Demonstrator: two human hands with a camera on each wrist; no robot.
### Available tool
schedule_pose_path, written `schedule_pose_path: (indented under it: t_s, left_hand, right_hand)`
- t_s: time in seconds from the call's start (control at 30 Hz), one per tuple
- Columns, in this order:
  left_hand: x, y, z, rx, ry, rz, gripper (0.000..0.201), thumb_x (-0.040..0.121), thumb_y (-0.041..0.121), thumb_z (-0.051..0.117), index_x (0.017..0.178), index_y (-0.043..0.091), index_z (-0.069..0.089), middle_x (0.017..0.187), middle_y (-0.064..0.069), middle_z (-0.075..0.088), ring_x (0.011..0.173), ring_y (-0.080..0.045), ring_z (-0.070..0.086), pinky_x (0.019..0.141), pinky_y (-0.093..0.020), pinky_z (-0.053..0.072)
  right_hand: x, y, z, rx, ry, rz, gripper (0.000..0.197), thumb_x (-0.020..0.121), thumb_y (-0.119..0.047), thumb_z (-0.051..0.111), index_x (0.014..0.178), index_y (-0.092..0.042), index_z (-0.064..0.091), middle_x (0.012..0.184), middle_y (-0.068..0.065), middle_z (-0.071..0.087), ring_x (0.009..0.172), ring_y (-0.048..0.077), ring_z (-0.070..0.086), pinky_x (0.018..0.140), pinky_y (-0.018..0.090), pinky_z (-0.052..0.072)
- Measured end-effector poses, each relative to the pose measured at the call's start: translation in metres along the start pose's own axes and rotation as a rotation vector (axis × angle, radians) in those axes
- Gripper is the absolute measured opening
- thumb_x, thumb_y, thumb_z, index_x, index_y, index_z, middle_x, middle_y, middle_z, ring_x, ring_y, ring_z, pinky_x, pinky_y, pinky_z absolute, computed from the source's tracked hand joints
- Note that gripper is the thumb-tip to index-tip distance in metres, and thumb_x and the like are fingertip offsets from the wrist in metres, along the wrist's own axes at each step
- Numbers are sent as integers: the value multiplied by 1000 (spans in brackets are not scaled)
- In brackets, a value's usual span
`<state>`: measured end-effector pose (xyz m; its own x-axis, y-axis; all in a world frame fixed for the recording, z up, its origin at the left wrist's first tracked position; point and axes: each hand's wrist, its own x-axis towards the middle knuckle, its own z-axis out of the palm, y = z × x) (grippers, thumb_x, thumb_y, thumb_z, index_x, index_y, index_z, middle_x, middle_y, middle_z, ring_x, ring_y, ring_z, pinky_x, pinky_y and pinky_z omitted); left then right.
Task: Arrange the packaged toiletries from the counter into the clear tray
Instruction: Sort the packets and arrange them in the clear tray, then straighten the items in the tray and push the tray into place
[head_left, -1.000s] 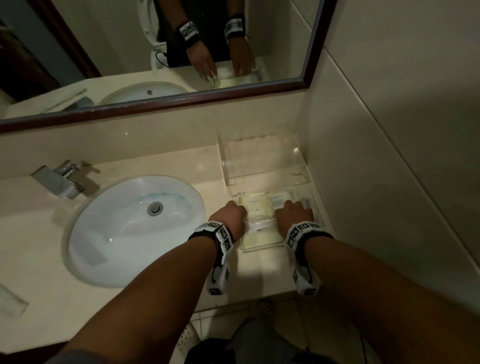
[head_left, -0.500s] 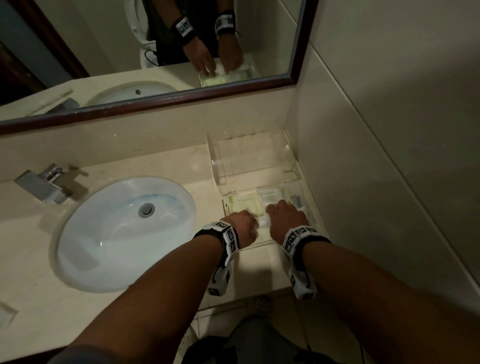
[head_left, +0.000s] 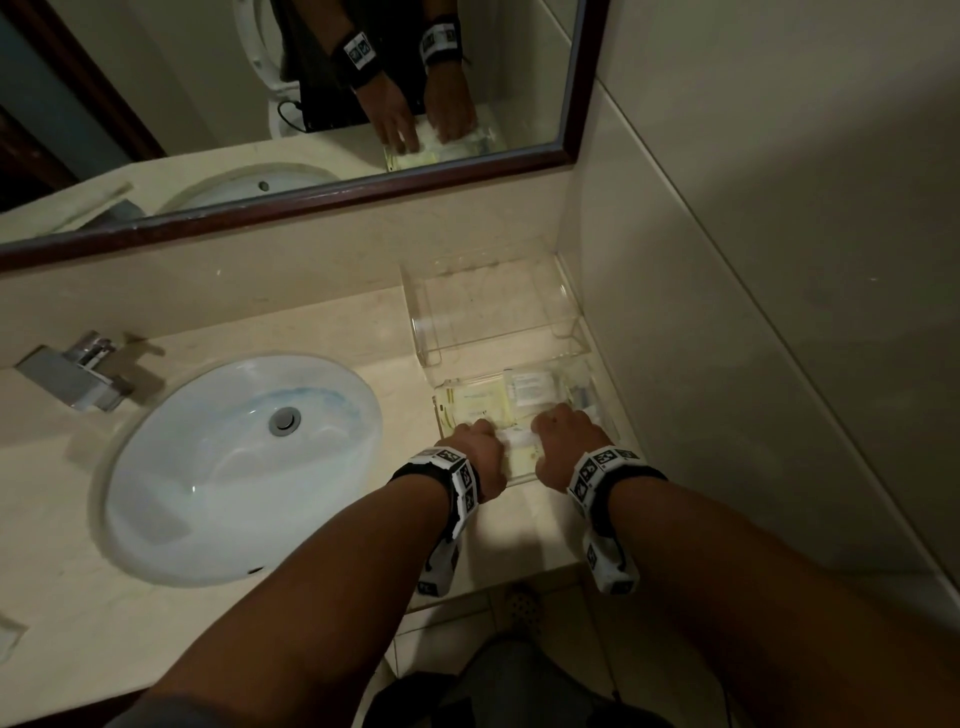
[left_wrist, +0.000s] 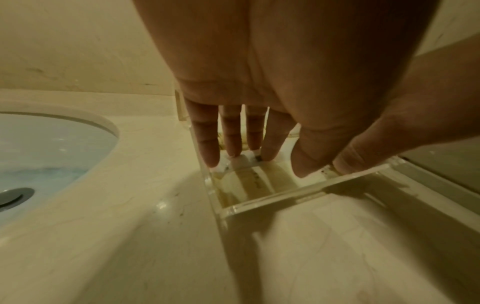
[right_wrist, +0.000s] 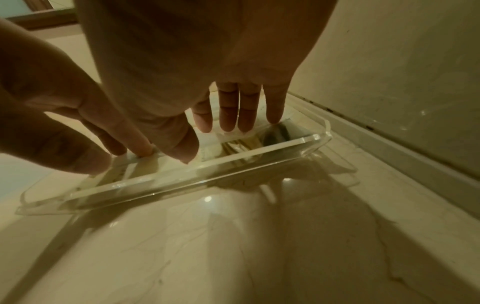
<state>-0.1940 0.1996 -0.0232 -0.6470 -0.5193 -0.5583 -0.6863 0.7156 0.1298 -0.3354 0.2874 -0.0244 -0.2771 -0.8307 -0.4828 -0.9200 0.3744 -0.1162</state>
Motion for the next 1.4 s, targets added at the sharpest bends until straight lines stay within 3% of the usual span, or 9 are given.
schedule_pose_path:
  t_s: [0.1,0.27,0.4,0.67,0.93,1.4]
  left_hand:
    - [-2,3,-1,-12,-14,-39,59,84,34,59,138,12,46,135,-8,41,119,-32,47,96,-40,45]
    - [-7,-1,-11,-69,-58,-92,55,82,40,58,129,11,54,127,-10,46,109,-32,54,91,-40,51]
    - [-14,-16,-21,-78,-15,-109,46,87,39,56,126,15,57,124,-8,49,110,-31,57,91,-42,52]
    - [-40,-58,-29,-121,124,-168,47,87,31,52,133,22,54,132,-6,47,119,-28,50,94,-41,49]
    - [-88,-136,-27,-196,197,-272,53,89,34,51,141,23,48,139,-6,44,123,-29,48,95,-42,48]
    - [-218,-322,24,-307,214,-573,45,91,32,48,134,19,53,135,-8,46,119,-31,50,96,-43,48]
  right_hand:
    - [-2,2,-2,3,-12,-13,55,87,-33,56,139,-21,43,142,9,37,129,30,40,104,44,42]
    - [-5,-3,-10,-38,34,-40,52,89,-36,54,138,-24,47,139,7,42,128,27,42,104,44,43]
    - [-5,-16,-22,-43,90,-85,48,88,-33,54,135,-26,50,133,5,47,120,26,48,96,40,47]
    - [5,-64,-46,-103,136,-143,52,89,-38,57,139,-28,48,132,6,45,121,26,47,97,43,46]
    - [14,-156,-55,-192,137,-234,57,88,-40,58,141,-28,43,131,7,45,118,28,47,93,43,46]
    - [17,-377,-45,-293,101,-479,55,87,-35,57,140,-32,43,132,4,45,120,27,47,96,42,45]
